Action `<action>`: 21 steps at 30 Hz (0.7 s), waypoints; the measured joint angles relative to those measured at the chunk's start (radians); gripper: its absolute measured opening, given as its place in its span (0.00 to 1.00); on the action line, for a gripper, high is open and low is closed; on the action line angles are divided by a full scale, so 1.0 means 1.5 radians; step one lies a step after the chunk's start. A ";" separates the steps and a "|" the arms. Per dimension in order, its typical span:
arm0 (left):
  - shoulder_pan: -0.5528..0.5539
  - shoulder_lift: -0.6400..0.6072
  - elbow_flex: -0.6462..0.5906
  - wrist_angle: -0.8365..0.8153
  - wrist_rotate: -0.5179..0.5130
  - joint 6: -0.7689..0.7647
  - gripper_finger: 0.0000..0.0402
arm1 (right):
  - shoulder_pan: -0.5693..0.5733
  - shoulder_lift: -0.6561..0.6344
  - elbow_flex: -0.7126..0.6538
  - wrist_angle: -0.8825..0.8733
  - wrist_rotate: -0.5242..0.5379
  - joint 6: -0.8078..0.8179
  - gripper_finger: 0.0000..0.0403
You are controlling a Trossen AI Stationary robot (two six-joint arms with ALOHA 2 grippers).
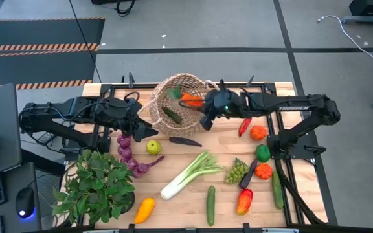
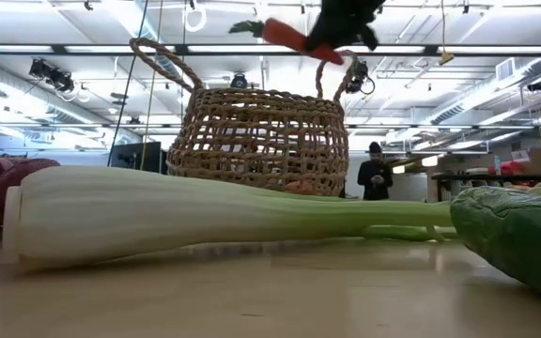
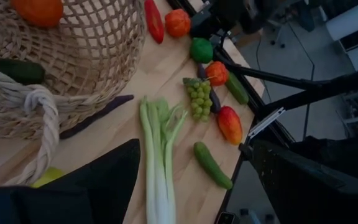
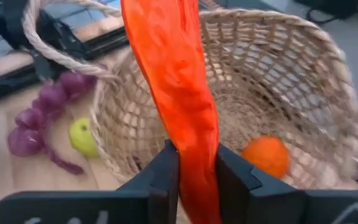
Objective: Build produce basket
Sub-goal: Put the carrot into the brown basket, then put the top eggplant into the brown basket
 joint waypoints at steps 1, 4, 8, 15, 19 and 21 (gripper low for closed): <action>0.000 0.000 0.000 0.002 0.000 0.000 0.79 | -0.010 0.005 0.000 0.013 -0.016 -0.003 0.25; 0.000 0.000 0.000 0.010 0.000 0.000 0.79 | -0.033 0.016 0.000 0.060 -0.050 -0.005 0.36; -0.001 0.000 0.000 0.010 0.000 0.007 0.79 | -0.046 0.025 0.000 0.062 -0.058 -0.004 0.55; -0.001 0.000 0.000 0.010 0.000 0.015 0.79 | -0.031 0.010 0.000 0.049 -0.126 0.001 0.79; -0.001 0.000 0.000 0.010 0.000 0.018 0.79 | 0.024 -0.003 0.000 0.035 -0.154 -0.001 0.82; -0.001 0.000 0.000 0.009 0.000 0.023 0.79 | 0.059 -0.004 0.000 0.007 -0.151 0.000 0.81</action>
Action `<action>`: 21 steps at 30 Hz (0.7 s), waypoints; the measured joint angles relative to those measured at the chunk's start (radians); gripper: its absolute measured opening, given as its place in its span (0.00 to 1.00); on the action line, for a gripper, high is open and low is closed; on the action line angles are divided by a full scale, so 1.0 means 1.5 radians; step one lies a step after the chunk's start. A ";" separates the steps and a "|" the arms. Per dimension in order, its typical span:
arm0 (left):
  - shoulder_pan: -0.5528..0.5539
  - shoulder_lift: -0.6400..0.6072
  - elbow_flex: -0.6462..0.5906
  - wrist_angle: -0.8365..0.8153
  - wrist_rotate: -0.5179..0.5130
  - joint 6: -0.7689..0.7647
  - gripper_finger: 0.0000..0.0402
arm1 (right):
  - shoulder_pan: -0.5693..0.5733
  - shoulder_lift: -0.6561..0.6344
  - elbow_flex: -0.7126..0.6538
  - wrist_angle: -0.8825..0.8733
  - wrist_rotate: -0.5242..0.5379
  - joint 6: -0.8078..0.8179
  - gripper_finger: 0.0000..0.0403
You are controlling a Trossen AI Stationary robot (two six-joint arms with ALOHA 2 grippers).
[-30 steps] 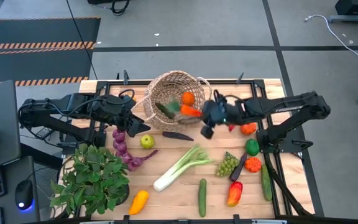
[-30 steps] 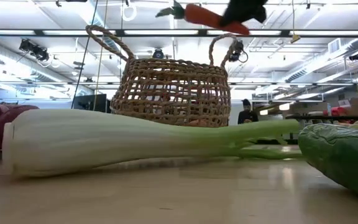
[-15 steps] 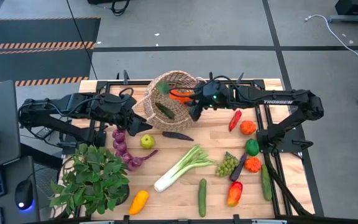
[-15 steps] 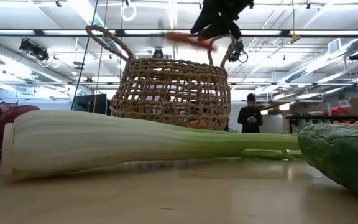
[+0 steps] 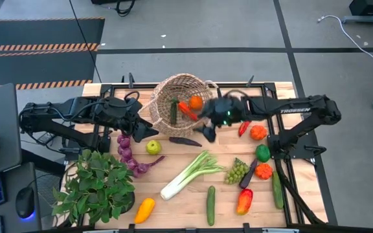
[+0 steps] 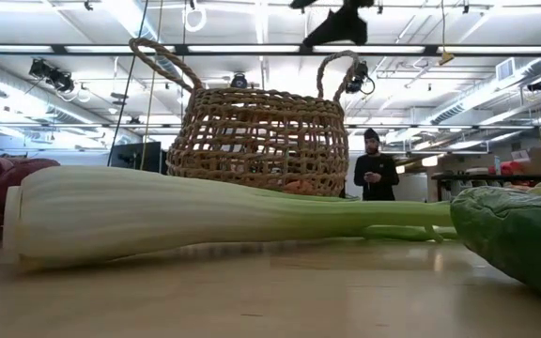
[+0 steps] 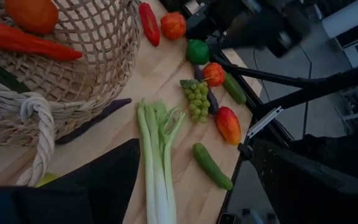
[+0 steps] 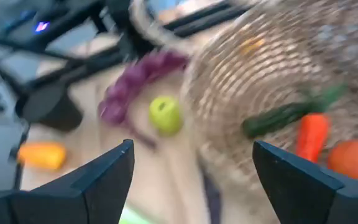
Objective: Build produce basket
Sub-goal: Put the top eggplant into the brown basket
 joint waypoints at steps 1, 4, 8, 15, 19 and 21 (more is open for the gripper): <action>0.000 0.000 0.000 0.000 0.000 0.004 0.79 | 0.016 0.000 0.000 -0.018 0.000 0.003 0.81; 0.000 0.000 0.000 0.001 0.000 0.006 0.79 | 0.058 0.008 0.000 -0.064 0.014 0.028 0.79; 0.000 0.000 0.000 0.001 0.000 0.018 0.79 | 0.090 0.019 -0.015 -0.070 0.044 0.066 0.76; 0.001 0.007 -0.001 0.002 -0.001 0.041 0.79 | 0.089 0.058 -0.101 -0.012 -0.006 0.129 0.71; 0.000 0.018 -0.001 -0.002 0.000 0.067 0.79 | 0.085 0.103 -0.127 0.022 -0.010 0.103 0.71; -0.001 0.030 0.000 -0.004 0.000 0.097 0.79 | 0.086 0.126 -0.131 0.028 0.004 0.082 0.72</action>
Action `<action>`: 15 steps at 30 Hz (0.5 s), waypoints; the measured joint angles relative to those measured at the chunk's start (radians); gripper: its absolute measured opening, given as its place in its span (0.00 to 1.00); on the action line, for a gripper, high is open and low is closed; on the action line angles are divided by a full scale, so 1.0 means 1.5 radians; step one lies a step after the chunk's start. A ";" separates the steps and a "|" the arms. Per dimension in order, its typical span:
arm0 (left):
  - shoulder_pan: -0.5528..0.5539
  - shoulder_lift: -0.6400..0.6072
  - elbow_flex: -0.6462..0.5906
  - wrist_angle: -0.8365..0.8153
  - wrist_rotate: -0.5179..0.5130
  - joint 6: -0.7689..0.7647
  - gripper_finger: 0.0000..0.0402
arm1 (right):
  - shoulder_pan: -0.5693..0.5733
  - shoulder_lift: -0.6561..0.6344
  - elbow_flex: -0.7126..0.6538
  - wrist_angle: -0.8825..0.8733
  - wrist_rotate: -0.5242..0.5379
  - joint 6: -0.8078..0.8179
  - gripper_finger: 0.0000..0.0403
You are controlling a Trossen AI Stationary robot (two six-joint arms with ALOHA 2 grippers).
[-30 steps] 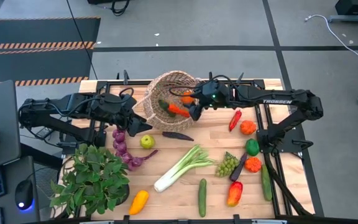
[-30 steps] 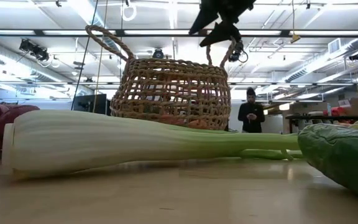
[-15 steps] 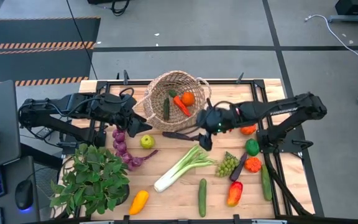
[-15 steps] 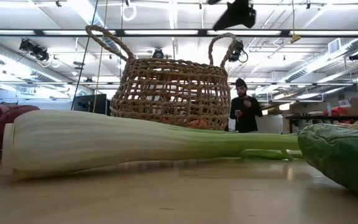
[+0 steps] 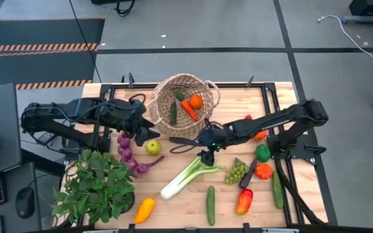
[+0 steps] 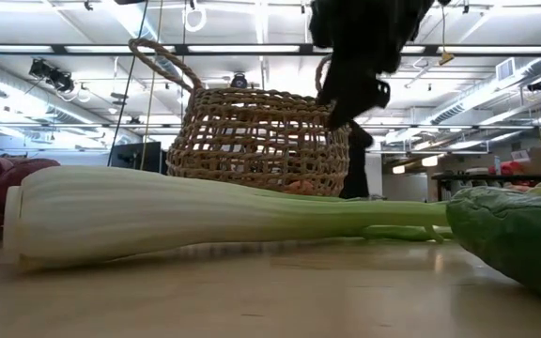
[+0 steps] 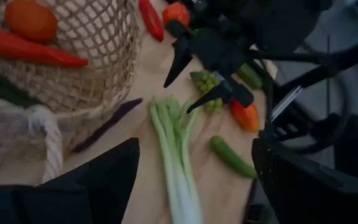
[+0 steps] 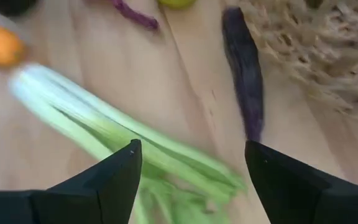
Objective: Build produce basket
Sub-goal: Put the top eggplant into the brown basket
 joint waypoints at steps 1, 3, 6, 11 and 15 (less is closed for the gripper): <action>0.000 0.004 0.000 0.002 0.000 0.015 0.79 | 0.000 0.012 0.000 0.011 0.007 -0.010 0.73; -0.005 0.014 -0.001 -0.004 0.000 0.037 0.79 | 0.003 0.035 0.000 0.014 0.028 -0.020 0.74; -0.022 0.021 -0.001 -0.012 -0.001 0.066 0.79 | 0.008 0.066 0.000 0.027 0.040 -0.028 0.76; -0.049 0.025 0.000 -0.027 0.001 0.069 0.79 | 0.018 0.121 0.000 0.064 0.083 -0.047 0.79; -0.065 0.025 0.000 -0.037 0.000 0.063 0.79 | 0.018 0.148 0.000 0.090 0.139 -0.052 0.80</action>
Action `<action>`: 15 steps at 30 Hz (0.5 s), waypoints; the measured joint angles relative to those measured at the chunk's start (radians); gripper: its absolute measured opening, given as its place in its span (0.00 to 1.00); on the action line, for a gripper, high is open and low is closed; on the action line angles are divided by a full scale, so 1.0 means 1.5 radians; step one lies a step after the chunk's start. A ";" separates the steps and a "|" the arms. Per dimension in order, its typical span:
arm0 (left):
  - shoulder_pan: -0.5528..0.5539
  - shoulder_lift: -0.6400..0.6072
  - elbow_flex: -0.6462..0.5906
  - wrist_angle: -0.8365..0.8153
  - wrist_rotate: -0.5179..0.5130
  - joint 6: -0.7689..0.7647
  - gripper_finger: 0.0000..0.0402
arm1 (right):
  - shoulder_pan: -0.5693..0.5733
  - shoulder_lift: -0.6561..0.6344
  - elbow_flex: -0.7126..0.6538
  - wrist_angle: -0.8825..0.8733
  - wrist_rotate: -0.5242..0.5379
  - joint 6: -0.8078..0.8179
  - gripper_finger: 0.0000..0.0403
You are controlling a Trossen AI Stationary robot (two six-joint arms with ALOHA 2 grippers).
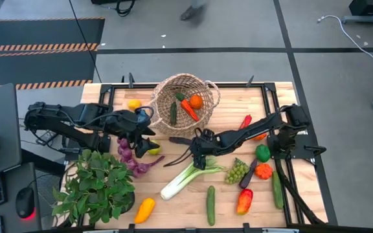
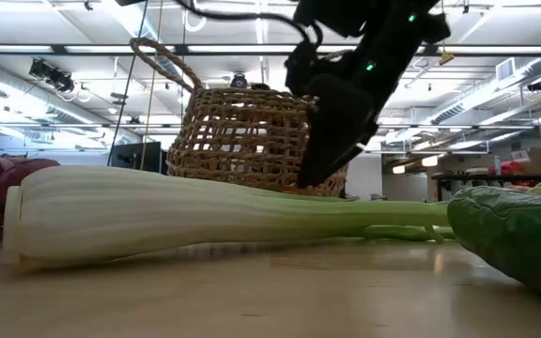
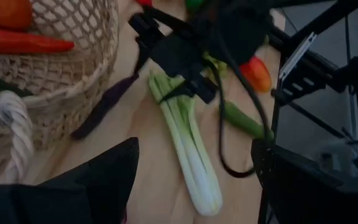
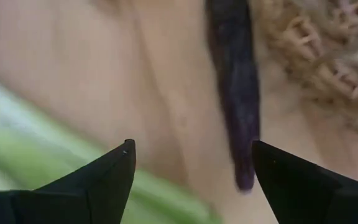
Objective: Build produce basket
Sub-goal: Put the top eggplant into the brown basket
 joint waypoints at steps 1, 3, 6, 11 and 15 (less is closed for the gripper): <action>-0.003 0.000 0.000 0.000 0.000 -0.003 0.79 | 0.000 0.006 0.000 0.000 0.016 -0.002 0.80; -0.006 0.000 0.000 -0.002 0.001 -0.015 0.79 | -0.002 0.017 0.000 0.009 0.033 -0.010 0.80; -0.011 0.000 0.000 -0.003 0.001 -0.024 0.79 | -0.008 0.038 0.000 0.014 0.043 -0.012 0.79; -0.012 0.000 0.000 -0.005 0.001 -0.033 0.79 | -0.024 0.073 0.000 0.031 0.035 -0.011 0.77; -0.012 0.000 0.000 -0.005 0.001 -0.037 0.79 | -0.039 0.074 0.000 0.030 0.031 0.009 0.76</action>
